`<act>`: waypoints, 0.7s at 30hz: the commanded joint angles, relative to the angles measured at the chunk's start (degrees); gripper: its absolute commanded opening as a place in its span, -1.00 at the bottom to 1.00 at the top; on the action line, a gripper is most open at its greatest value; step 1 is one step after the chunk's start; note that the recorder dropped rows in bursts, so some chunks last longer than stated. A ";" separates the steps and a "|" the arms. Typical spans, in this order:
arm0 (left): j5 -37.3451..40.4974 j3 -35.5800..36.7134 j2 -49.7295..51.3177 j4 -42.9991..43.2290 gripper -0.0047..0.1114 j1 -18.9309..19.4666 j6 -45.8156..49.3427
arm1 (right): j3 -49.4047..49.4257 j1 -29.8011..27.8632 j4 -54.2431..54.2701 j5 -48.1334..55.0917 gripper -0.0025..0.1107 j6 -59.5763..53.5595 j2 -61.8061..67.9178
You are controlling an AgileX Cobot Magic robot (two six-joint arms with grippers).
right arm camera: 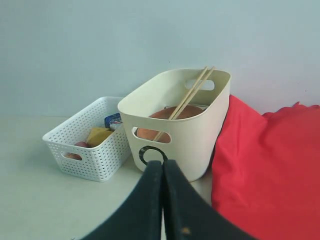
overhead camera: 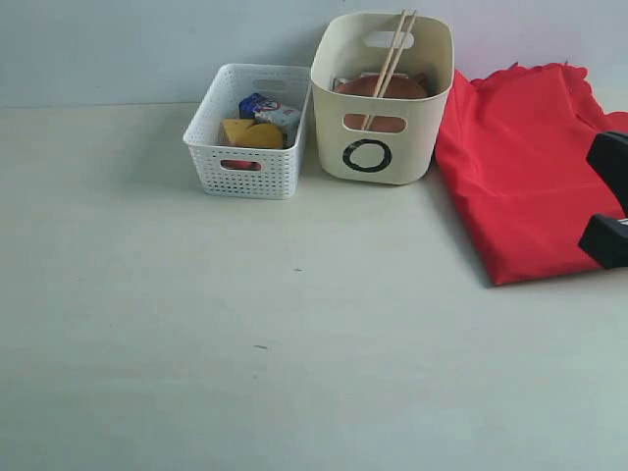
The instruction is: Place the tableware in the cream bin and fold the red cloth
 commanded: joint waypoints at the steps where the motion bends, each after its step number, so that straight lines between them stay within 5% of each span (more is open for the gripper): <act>1: 2.64 5.81 -8.58 -8.16 -0.92 0.25 9.50 | 0.13 0.12 -0.34 -0.66 -0.96 0.01 0.04; 5: 2.09 10.86 -14.35 -19.03 -0.92 2.66 19.93 | 0.13 0.12 -0.34 -0.66 -0.96 0.01 0.04; 10: -0.85 15.20 -18.93 -19.03 -0.92 6.11 17.98 | 0.13 0.12 -0.34 -0.66 -0.96 0.01 0.04; 16: 12.53 15.20 -20.27 -17.51 -0.92 11.34 16.24 | 0.13 0.12 -0.34 -0.66 -0.96 0.01 0.04; 21: 19.11 15.20 -20.27 -17.51 -0.92 11.81 15.04 | 0.13 0.12 -0.34 -0.66 -0.96 0.01 0.04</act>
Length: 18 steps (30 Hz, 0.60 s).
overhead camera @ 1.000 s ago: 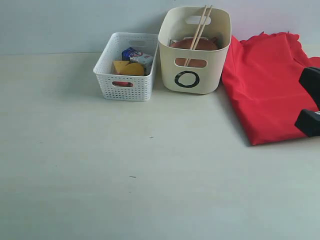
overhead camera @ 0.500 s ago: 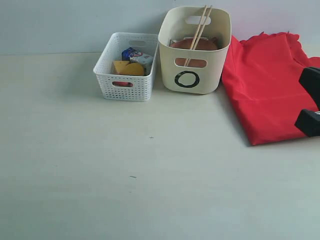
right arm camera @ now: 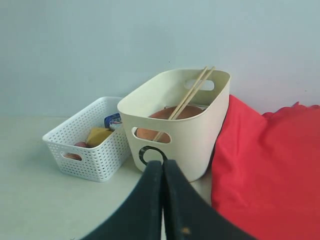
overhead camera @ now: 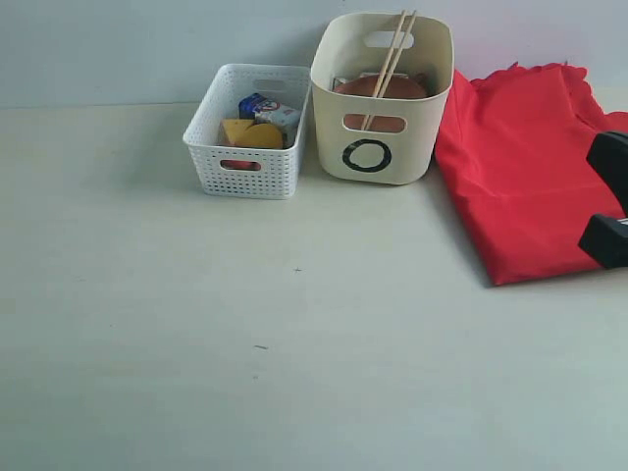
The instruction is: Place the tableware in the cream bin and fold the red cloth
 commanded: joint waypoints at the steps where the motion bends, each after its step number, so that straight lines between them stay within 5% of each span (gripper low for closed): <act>1: 6.89 0.21 -0.37 0.00 -0.92 0.32 -1.77 | 0.13 0.12 -0.34 -0.66 -0.96 0.01 0.04; 18: 12.71 0.21 -0.37 0.00 -0.92 0.22 -4.79 | 0.13 0.12 -0.34 -0.66 -0.96 0.01 0.04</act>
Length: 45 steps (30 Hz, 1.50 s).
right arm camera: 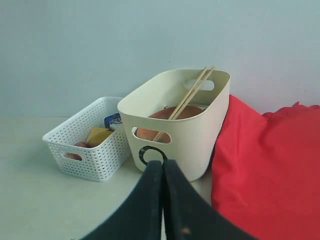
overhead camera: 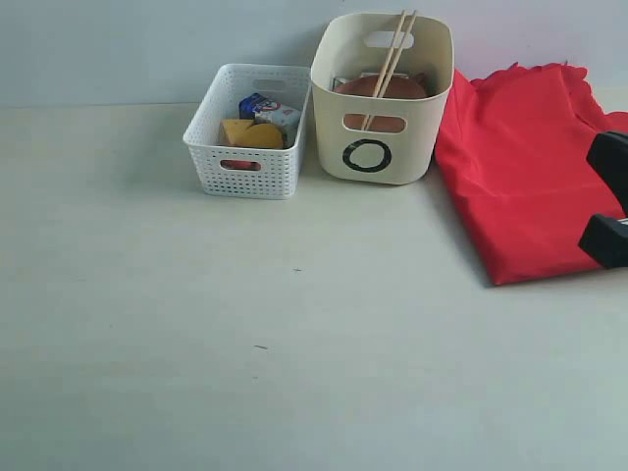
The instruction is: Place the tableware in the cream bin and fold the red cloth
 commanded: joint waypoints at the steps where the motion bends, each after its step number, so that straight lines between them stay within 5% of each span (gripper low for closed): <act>1: -0.16 0.21 -0.37 0.00 -0.92 0.00 -0.41 | 0.13 0.12 -0.34 -0.66 -0.96 0.01 0.04; 15: -0.16 0.21 -0.37 0.00 -0.92 0.00 -0.41 | 0.13 0.12 2.27 -0.26 -0.96 0.01 0.04; 20: -0.16 0.21 -0.37 0.00 -0.92 0.00 -0.41 | 0.13 0.12 -11.03 1.80 -0.96 4.50 -0.54; 27: -0.16 0.21 -0.37 0.00 -0.92 0.00 -0.41 | 0.59 0.12 -22.25 12.56 -0.96 16.71 -10.74; 37: -0.16 0.21 -0.37 0.00 -0.92 0.00 -0.41 | 2.80 0.12 -22.25 26.65 -0.96 18.05 -26.28; 45: -0.16 0.21 -0.37 0.00 -0.92 0.00 -0.41 | 6.39 -4.31 -22.25 25.48 -0.96 18.05 -32.68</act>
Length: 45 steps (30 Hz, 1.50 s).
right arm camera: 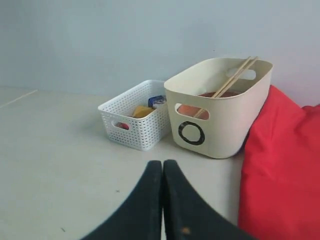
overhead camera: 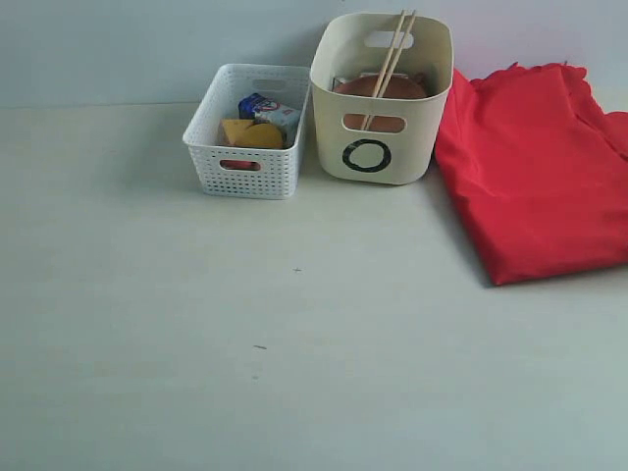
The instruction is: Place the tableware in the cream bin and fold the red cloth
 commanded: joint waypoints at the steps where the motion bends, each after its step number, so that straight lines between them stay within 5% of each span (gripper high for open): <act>1: -0.16 0.21 -0.37 0.00 -0.92 0.00 -0.41 | 4.06 -5.23 -0.49 -3.36 -0.96 -0.06 -4.32; 12: -0.16 0.21 -0.37 0.00 -0.92 0.00 0.00 | 7.65 -15.76 -0.49 -5.48 -0.96 -0.20 -12.49; 45: -0.16 0.21 -0.37 0.00 -0.92 0.00 0.00 | 7.65 -15.76 -0.49 -0.45 -0.96 -0.71 -12.49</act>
